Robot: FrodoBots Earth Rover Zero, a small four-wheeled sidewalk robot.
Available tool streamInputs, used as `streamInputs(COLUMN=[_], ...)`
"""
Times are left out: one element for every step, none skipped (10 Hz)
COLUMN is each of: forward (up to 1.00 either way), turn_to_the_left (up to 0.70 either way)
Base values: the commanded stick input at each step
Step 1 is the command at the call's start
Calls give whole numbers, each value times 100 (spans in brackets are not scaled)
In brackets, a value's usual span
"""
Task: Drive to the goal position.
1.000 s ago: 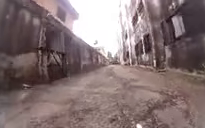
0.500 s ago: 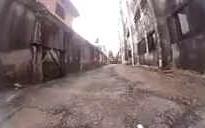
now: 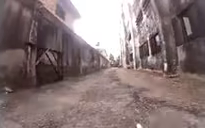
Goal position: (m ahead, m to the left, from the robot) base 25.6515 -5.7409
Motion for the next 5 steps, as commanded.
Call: streamInputs(forward=[74, 78, 77, 79, 84], turn_to_the_left=[0, 0, 0, 0, 0])
